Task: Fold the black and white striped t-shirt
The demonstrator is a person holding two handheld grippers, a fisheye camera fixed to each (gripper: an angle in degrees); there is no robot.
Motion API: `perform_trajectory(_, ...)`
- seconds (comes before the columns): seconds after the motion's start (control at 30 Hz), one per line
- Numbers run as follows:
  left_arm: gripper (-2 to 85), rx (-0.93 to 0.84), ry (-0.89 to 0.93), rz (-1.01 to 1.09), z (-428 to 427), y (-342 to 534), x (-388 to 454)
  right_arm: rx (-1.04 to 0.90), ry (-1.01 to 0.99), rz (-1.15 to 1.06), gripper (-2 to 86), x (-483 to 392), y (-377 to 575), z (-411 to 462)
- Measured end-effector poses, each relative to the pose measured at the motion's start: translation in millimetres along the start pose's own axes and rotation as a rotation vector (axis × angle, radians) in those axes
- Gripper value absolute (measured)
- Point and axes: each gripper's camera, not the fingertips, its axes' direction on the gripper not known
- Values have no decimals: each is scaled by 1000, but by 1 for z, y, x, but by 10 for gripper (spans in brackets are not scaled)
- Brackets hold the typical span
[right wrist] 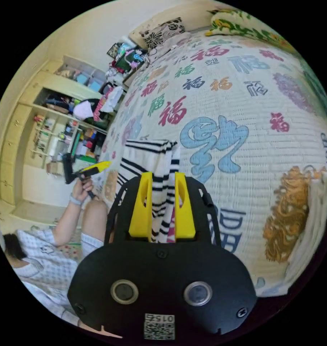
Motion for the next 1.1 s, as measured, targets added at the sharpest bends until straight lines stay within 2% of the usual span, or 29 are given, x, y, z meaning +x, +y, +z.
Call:
perform_trajectory(0.07, 137, -19, 55, -34, 11, -16, -22, -28, -161, 70, 128, 37, -16, 11)
perform_trajectory(0.13, 144, -42, 82, -61, 24, -27, -42, -61, -179, 114, 137, 60, -23, 20)
perform_trajectory(0.2, 148, -79, 189, -104, 43, -38, -68, -71, -249, 116, 136, 77, -27, 27)
perform_trajectory(0.27, 135, -72, 218, -111, 47, -44, -83, -65, -405, 127, 129, 98, -33, 35)
perform_trajectory(0.37, 111, -60, 539, -139, 68, -55, -104, -124, -500, 105, 76, 108, -48, 56)
perform_trajectory(0.47, 25, -107, 446, -142, 74, -71, -110, -164, -428, 42, 42, 104, -67, 62)
perform_trajectory(0.6, 9, -81, 370, -76, 65, -96, -113, -190, -301, -20, 20, 97, -95, 52)
perform_trajectory(0.73, 17, -57, 268, -124, 66, -107, -118, -81, -233, -8, 20, 88, -130, 46)
perform_trajectory(0.77, 25, -52, 211, -131, 64, -107, -118, -92, -185, 7, 25, 85, -138, 51)
perform_trajectory(0.83, 45, -7, 192, -167, 53, -99, -120, -169, -87, -2, 38, 78, -142, 61)
perform_trajectory(0.9, 69, 57, 195, -145, 27, -75, -112, -170, -31, -2, 51, 71, -135, 56)
perform_trajectory(1.1, 98, -24, 187, 9, 6, 20, -42, -201, -81, -40, 76, 55, -34, 30)
